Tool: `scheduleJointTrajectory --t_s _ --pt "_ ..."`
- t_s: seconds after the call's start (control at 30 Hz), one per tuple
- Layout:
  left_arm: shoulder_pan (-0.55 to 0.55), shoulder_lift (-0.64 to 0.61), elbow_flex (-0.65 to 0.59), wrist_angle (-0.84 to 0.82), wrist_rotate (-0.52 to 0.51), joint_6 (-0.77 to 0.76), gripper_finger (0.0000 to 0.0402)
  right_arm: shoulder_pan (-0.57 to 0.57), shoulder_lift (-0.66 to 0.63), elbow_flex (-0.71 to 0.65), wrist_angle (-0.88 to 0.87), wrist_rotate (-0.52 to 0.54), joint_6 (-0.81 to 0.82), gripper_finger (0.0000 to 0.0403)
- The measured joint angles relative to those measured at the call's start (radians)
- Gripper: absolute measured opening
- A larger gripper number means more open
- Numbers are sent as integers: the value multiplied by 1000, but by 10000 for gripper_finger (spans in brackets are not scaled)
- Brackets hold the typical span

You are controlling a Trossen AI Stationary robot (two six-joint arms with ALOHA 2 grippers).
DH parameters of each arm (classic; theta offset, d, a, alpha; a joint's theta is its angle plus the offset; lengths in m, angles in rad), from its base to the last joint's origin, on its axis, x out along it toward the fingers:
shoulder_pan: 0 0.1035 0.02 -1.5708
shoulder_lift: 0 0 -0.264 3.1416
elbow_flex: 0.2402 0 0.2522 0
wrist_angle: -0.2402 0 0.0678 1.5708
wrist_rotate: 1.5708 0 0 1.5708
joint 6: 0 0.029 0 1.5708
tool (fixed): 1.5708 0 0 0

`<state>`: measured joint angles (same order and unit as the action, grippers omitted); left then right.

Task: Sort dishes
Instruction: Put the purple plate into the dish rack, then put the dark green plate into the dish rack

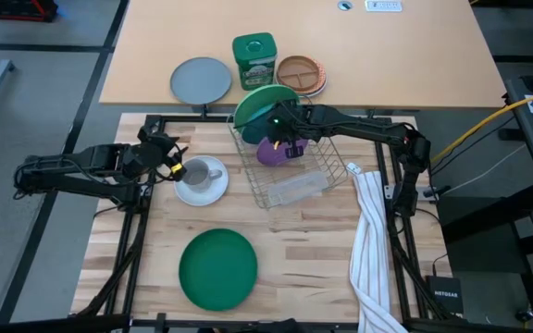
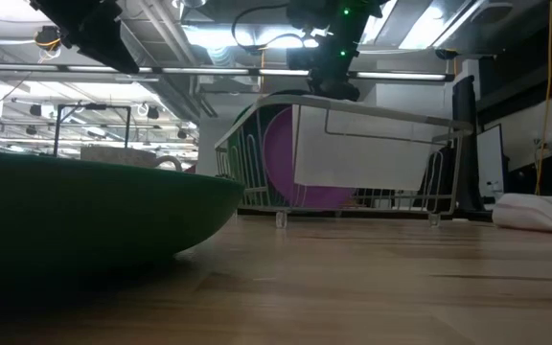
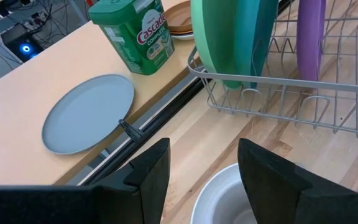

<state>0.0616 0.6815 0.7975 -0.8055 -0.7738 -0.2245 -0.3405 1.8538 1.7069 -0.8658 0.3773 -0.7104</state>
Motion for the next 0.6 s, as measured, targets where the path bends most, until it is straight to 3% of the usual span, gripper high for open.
scheduleJointTrajectory --t_s 0.13,0.3,0.47,0.6 --pt "0 0 0 0 0 0 177 0 0 0 3 15 0 66" --pt "0 0 0 21 39 -6 177 1 7 0 3 74 47 106" --pt "-2 3 0 186 167 132 177 24 4 9 -5 68 132 136" --pt "-1 2 0 248 168 202 177 42 2 43 -48 59 131 140"
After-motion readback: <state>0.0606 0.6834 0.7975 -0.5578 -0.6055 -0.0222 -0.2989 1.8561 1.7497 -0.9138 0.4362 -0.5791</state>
